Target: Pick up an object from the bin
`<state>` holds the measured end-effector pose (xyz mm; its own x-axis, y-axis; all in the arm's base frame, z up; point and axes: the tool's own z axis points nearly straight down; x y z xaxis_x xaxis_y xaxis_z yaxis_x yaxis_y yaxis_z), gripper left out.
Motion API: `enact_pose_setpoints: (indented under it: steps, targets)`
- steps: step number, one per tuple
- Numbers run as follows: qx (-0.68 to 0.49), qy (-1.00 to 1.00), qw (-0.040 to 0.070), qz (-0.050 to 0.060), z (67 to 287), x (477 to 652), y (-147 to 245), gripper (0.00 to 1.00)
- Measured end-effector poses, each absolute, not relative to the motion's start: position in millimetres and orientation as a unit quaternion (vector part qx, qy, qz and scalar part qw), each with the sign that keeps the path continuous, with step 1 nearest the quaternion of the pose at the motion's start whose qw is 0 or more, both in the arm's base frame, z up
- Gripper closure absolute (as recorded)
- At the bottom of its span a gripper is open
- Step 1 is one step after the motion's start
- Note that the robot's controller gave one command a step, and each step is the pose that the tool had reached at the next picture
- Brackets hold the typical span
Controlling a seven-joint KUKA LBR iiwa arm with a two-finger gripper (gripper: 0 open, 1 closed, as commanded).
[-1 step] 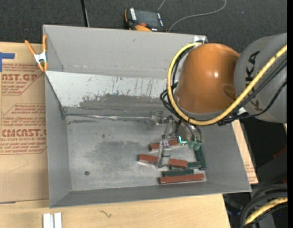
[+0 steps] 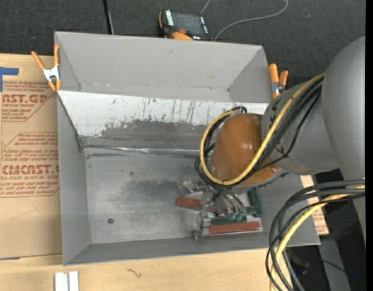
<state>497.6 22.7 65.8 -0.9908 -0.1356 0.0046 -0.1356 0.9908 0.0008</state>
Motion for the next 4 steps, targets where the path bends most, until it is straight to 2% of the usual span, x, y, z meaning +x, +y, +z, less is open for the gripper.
enact_pose_setpoints:
  steps: [1,2,3,4]
  targets:
    - [0.068,-0.998,0.000,0.000,69,498.8,23,1.00]
    - [-0.023,-1.000,-0.001,0.001,93,515.0,-81,1.00]
    - [-0.031,-1.000,-0.005,0.001,262,503.4,-68,1.00]
    - [-0.121,-0.993,0.004,-0.001,134,494.4,-12,1.00]
